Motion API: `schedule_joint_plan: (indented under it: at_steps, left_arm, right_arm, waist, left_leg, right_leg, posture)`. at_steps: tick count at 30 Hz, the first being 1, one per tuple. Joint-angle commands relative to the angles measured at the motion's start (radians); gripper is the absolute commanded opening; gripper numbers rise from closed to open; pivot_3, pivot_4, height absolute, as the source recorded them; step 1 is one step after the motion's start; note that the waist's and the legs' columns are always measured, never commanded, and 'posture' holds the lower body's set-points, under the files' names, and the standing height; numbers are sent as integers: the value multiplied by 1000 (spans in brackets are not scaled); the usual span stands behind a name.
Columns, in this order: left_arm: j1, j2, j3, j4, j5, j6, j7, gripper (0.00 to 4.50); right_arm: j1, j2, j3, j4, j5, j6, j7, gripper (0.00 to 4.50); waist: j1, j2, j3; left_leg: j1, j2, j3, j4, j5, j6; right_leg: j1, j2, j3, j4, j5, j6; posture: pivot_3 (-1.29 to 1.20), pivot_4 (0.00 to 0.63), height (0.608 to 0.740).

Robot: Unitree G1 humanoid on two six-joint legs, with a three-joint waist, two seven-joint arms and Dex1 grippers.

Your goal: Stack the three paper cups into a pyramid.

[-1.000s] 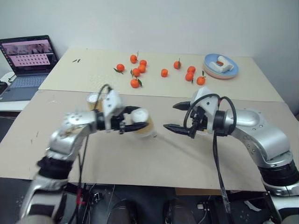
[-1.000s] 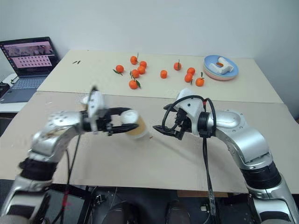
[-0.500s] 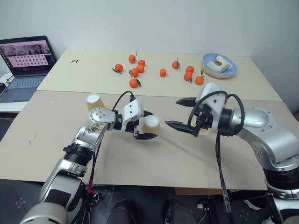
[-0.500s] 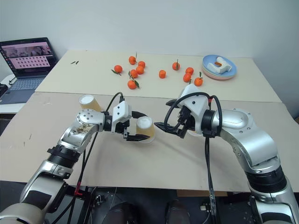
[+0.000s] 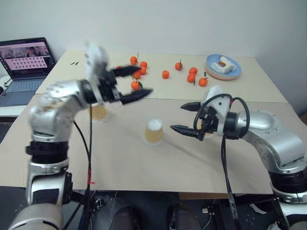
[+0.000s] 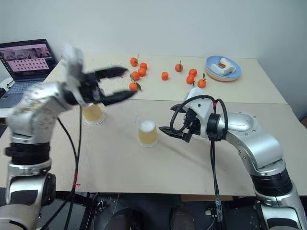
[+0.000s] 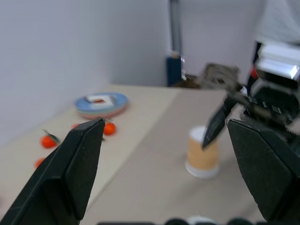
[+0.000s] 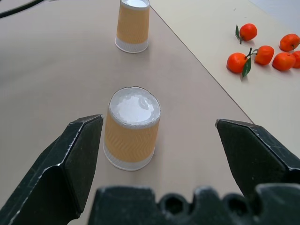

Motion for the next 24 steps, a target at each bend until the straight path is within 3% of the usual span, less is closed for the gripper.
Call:
schedule_joint_plan:
  at_steps: [1, 5, 9, 19, 24]
  left_arm:
    - [90, -120, 35, -24, 268, -104, 459, 4424]
    - [282, -247, -24, -169, 482, -146, 733, 4424]
    - [377, -347, -41, -214, 544, -150, 850, 4424]
    - [362, -351, 67, -61, 432, -185, 786, 4424]
    - [315, -330, 39, 31, 390, -204, 705, 4424]
  right_arm:
    - [-28, 4, -6, -3, -9, -36, 10, 4500]
    - [-34, 15, -1, 1, -4, -37, 20, 4500]
    - [-42, 23, 1, 12, -14, -41, 23, 4500]
    - [-42, 43, -14, 1, -5, -34, 8, 4500]
    - [-44, 52, -36, -14, 16, -21, -1, 4500]
  waist:
    - [4, 0, 0]
    - [1, -1, 0]
    - [7, -2, 1]
    - [8, -2, 1]
    - [9, -2, 1]
  left_leg:
    - [1, -1, 0, 0, 0, 0]
    - [-2, -3, -1, -1, 0, 1]
    - [-4, -3, -1, -1, 0, 1]
    - [-2, -2, -1, 0, 0, 1]
    - [-3, -3, -1, 0, 0, 1]
  right_leg:
    - [1, 0, 0, 0, 0, 0]
    - [0, -1, 0, -1, 1, 1]
    - [-3, -1, -2, -1, 1, 1]
    - [-1, -2, -2, 0, 1, 1]
    - [-1, -3, -3, 0, 1, 1]
  posture:
    - [0, 150, 686]
    - [0, 150, 686]
    - [0, 150, 686]
    - [0, 150, 686]
    - [0, 150, 686]
